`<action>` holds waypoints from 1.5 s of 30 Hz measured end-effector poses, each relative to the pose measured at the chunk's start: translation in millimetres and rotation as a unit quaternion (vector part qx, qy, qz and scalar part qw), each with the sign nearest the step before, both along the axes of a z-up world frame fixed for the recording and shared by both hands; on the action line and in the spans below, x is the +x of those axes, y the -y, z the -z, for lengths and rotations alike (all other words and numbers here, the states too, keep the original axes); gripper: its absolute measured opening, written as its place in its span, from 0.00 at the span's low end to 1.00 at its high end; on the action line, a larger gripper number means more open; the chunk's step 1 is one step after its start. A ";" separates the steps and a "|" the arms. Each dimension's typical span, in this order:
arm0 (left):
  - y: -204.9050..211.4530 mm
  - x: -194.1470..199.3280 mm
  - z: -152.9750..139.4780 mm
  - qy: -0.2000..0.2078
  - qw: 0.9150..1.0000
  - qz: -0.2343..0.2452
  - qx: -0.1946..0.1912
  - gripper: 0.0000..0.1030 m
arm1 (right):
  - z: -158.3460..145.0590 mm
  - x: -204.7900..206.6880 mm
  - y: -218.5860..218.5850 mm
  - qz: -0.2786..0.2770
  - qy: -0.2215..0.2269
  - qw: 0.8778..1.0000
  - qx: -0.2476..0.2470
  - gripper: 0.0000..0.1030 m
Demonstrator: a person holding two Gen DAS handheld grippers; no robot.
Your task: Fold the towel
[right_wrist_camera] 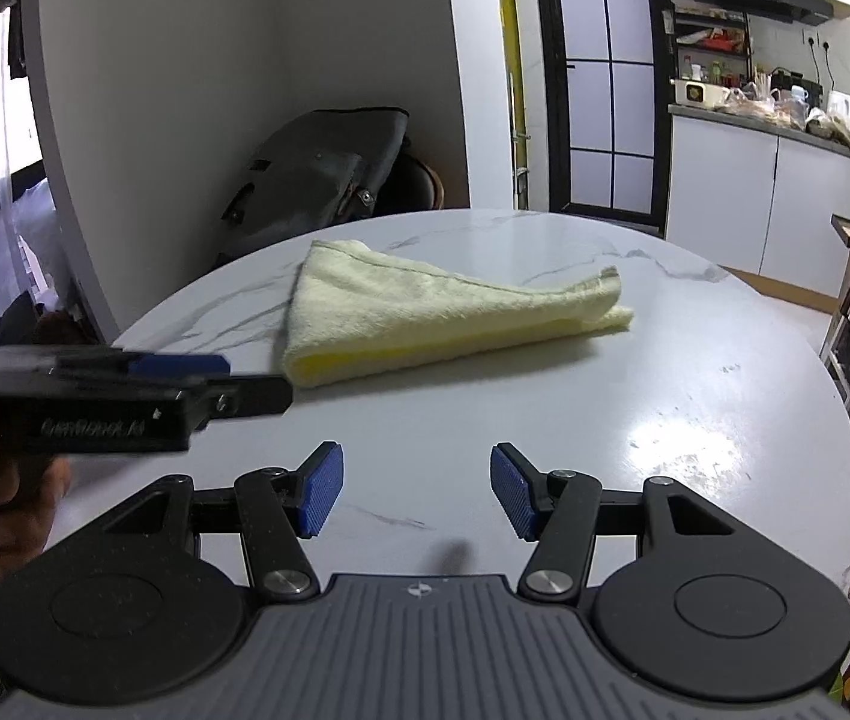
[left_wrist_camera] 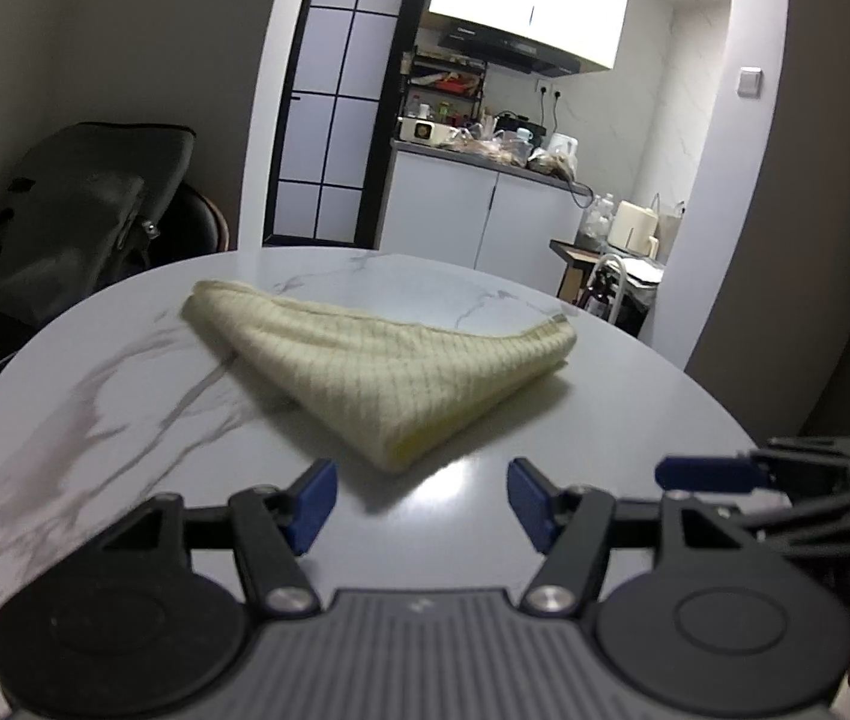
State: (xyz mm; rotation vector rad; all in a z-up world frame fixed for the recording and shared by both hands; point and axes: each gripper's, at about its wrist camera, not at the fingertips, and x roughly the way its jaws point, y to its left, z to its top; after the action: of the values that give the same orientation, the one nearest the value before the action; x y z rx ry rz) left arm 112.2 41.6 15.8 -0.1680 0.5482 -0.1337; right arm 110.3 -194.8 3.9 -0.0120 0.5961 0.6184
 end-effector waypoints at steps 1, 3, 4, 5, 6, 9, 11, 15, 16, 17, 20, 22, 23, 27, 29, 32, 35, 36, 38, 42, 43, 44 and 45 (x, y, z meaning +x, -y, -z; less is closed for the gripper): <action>-3.0 -4.9 -0.6 0.002 1.000 -0.003 -0.003 0.71 | -0.5 -3.1 -1.2 0.001 0.002 1.000 -0.001 0.58; -7.6 -11.9 -2.0 0.006 1.000 -0.005 -0.006 0.83 | -1.6 -9.3 -3.7 0.003 0.006 1.000 -0.002 0.58; -10.3 -16.9 -2.6 0.010 1.000 -0.004 -0.005 0.83 | -2.2 -12.4 -4.9 0.004 0.007 1.000 -0.002 0.58; -11.8 -20.7 -2.7 0.011 1.000 -0.006 -0.005 0.83 | -2.7 -15.5 -6.1 0.006 0.009 1.000 -0.003 0.58; -13.0 -22.9 -2.4 0.011 1.000 -0.007 -0.007 0.83 | -3.3 -18.6 -7.4 0.007 0.011 1.000 -0.003 0.58; -17.0 -32.0 -2.5 0.011 1.000 -0.008 -0.019 0.84 | -4.9 -27.8 -11.0 0.010 0.017 1.000 -0.005 0.68; -16.4 -38.2 -3.5 0.015 1.000 -0.007 -0.019 0.88 | -6.0 -34.0 -13.4 0.012 0.020 1.000 -0.006 0.76; -12.7 -50.9 -7.3 0.022 1.000 0.000 -0.011 0.93 | -4.0 -40.1 -13.0 0.021 0.025 0.999 -0.002 0.81; -11.8 -55.2 -8.9 0.025 1.000 -0.001 -0.011 0.94 | -3.5 -41.6 -12.9 0.023 0.027 0.999 -0.001 0.84; -11.4 -57.3 -9.7 0.027 1.000 0.000 -0.011 0.94 | -3.0 -43.1 -12.8 0.025 0.028 0.999 0.000 0.87; -8.1 -64.7 -11.1 0.034 0.999 -0.002 -0.005 0.95 | -1.5 -47.7 -12.5 0.032 0.032 0.999 0.002 0.90; -5.5 -67.2 -10.3 0.034 0.999 -0.004 0.002 0.95 | -0.5 -50.8 -12.2 0.036 0.035 0.999 0.004 0.91; -4.2 -67.9 -9.8 0.033 0.999 -0.004 0.006 0.95 | 0.0 -52.3 -12.1 0.038 0.036 0.999 0.005 0.91; -0.7 -70.5 -8.6 0.035 0.999 -0.010 0.019 0.97 | 2.0 -58.4 -11.7 0.047 0.041 0.998 0.009 0.99; 0.7 -72.3 -7.9 0.040 0.999 -0.016 0.023 1.00 | 3.0 -61.5 -11.5 0.051 0.044 0.998 0.011 0.99; 1.6 -72.8 -7.2 0.036 0.999 -0.021 0.025 1.00 | 4.5 -66.1 -11.2 0.057 0.047 0.997 0.013 0.99; 2.7 -72.7 -6.0 0.030 0.999 -0.023 0.035 1.00 | 6.1 -70.6 -10.9 0.064 0.051 0.997 0.016 0.99; 3.3 -72.9 -5.5 0.030 0.999 -0.024 0.039 1.00 | 8.1 -71.0 -11.9 0.068 0.048 0.997 0.005 0.99; 4.4 -74.7 -4.5 0.034 0.998 -0.022 0.045 1.00 | 9.6 -71.6 -12.1 0.073 0.049 0.996 0.000 0.99; 0.4 -77.1 -2.8 0.031 0.999 -0.021 0.032 1.00 | 11.4 -72.2 -11.5 0.077 0.045 0.996 0.002 0.99; 0.6 -77.4 -3.0 0.031 0.999 -0.023 0.034 1.00 | 11.7 -72.7 -12.0 0.077 0.045 0.996 0.001 0.99; 0.3 -78.0 -2.8 0.031 0.998 -0.028 0.039 1.00 | 12.2 -73.1 -12.4 0.075 0.045 0.996 0.002 0.99; 0.0 -78.7 -2.5 0.032 0.998 -0.033 0.045 1.00 | 12.8 -73.6 -12.8 0.074 0.045 0.996 0.003 0.99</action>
State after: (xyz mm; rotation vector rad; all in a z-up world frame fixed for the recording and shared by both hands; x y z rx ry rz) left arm 33.5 41.6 18.4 -0.0936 0.4841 -0.0505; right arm 36.7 -181.9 -8.9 0.0088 0.5022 0.4735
